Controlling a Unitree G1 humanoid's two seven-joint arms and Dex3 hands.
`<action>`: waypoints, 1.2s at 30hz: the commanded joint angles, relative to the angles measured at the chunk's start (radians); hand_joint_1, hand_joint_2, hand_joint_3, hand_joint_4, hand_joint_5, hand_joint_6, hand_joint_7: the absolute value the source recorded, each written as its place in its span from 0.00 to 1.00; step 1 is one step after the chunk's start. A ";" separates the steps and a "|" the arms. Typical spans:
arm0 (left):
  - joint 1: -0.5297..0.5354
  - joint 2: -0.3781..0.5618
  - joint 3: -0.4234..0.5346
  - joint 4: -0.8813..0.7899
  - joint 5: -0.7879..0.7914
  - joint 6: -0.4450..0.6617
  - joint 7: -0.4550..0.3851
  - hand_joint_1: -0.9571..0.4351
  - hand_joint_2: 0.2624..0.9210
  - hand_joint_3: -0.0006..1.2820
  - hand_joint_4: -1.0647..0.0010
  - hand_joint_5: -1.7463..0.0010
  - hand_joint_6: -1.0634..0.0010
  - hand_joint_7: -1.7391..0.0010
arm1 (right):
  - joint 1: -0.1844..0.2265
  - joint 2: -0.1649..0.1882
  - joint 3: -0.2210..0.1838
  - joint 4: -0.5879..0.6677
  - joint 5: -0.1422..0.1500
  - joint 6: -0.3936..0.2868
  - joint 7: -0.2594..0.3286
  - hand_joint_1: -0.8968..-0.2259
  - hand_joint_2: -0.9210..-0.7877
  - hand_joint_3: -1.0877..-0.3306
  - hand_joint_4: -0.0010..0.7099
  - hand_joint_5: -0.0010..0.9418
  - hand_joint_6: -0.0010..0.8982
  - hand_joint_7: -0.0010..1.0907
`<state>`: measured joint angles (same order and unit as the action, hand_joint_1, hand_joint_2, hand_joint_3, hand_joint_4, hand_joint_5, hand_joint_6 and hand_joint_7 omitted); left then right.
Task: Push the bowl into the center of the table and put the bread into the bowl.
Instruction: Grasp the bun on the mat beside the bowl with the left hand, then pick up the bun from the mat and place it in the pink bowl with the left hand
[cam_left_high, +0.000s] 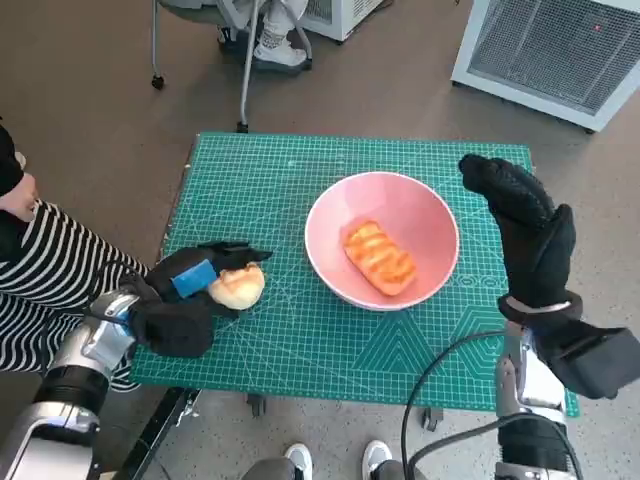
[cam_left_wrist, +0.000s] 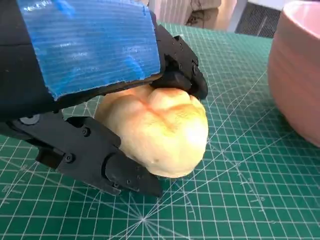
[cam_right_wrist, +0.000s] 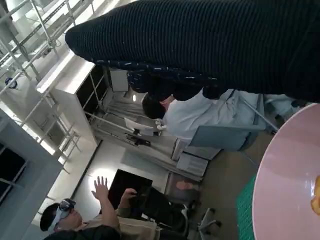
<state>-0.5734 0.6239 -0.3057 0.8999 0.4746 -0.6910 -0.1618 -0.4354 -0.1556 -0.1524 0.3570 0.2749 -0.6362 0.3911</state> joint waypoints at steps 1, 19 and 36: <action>0.006 0.012 -0.016 0.010 0.025 -0.038 0.006 0.89 0.93 0.11 0.39 0.35 0.44 0.58 | 0.018 -0.002 -0.002 0.013 -0.005 0.011 -0.001 0.21 0.00 0.42 0.22 0.00 0.05 0.46; -0.024 0.027 0.098 -0.224 -0.127 -0.135 -0.059 0.69 1.00 0.06 0.32 0.29 0.43 0.38 | -0.002 -0.004 -0.007 0.034 -0.001 0.011 0.000 0.21 0.00 0.41 0.22 0.00 0.05 0.46; -0.165 -0.145 0.142 -0.470 -0.149 -0.028 -0.022 0.69 1.00 0.08 0.34 0.28 0.48 0.35 | -0.013 -0.007 -0.013 0.052 -0.003 0.001 0.001 0.21 0.00 0.42 0.22 0.00 0.05 0.46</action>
<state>-0.7030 0.5234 -0.1557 0.4600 0.3112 -0.7320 -0.2053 -0.4531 -0.1554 -0.1586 0.3907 0.2737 -0.6388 0.3909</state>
